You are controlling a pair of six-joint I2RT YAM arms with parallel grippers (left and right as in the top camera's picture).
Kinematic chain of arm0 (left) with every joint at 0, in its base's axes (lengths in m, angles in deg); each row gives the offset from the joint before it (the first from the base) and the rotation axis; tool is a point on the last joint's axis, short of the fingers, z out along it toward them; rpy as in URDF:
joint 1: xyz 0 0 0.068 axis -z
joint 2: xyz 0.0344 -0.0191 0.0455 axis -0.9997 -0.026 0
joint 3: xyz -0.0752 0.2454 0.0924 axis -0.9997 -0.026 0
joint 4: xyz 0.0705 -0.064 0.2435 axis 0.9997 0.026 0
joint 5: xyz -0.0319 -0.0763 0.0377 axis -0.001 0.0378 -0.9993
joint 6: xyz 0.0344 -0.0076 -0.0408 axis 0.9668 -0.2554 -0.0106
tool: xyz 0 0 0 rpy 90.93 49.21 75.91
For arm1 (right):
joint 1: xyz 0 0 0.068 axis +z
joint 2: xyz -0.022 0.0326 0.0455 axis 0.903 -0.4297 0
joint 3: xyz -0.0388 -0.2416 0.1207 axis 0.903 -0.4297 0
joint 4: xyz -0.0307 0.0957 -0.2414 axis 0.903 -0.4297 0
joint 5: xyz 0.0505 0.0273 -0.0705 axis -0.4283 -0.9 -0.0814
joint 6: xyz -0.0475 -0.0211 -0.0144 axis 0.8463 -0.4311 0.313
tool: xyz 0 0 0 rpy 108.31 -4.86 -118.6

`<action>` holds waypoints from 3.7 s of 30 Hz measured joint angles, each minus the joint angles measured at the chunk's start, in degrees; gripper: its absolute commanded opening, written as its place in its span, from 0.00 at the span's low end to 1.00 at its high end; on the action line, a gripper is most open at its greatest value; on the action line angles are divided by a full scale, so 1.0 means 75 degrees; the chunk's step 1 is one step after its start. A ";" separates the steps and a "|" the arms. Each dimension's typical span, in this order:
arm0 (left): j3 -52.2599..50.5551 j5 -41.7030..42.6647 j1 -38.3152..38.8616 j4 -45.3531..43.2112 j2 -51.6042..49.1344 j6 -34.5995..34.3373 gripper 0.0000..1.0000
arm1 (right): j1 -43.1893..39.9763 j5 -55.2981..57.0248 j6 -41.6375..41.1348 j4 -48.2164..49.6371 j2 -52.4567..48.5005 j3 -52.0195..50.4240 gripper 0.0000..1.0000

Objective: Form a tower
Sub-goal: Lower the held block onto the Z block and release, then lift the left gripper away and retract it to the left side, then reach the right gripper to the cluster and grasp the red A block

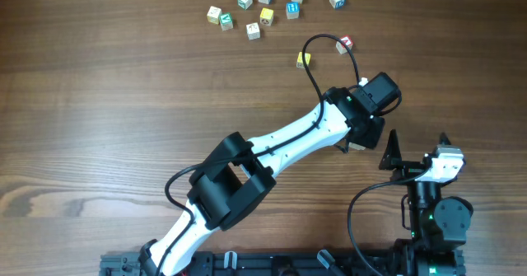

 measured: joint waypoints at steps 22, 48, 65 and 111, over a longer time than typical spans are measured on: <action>0.0000 -0.0143 -0.0020 -0.0061 0.0000 0.0000 0.20 | 0.0000 0.0000 0.0000 0.0000 0.0000 0.0000 1.00; 0.0067 -0.0638 -0.0032 0.0000 0.0000 0.0210 0.54 | 0.0000 0.0000 0.0000 0.0000 0.0000 0.0000 1.00; 0.1422 -0.2565 -0.1110 -0.0764 0.0017 0.0903 1.00 | 0.0000 0.0000 0.0000 0.0000 -0.0003 0.0000 1.00; 0.0699 -0.1559 -0.7953 0.4430 0.5036 0.0058 1.00 | 0.0000 -0.1734 -0.5928 -0.1163 -0.7079 0.5808 0.99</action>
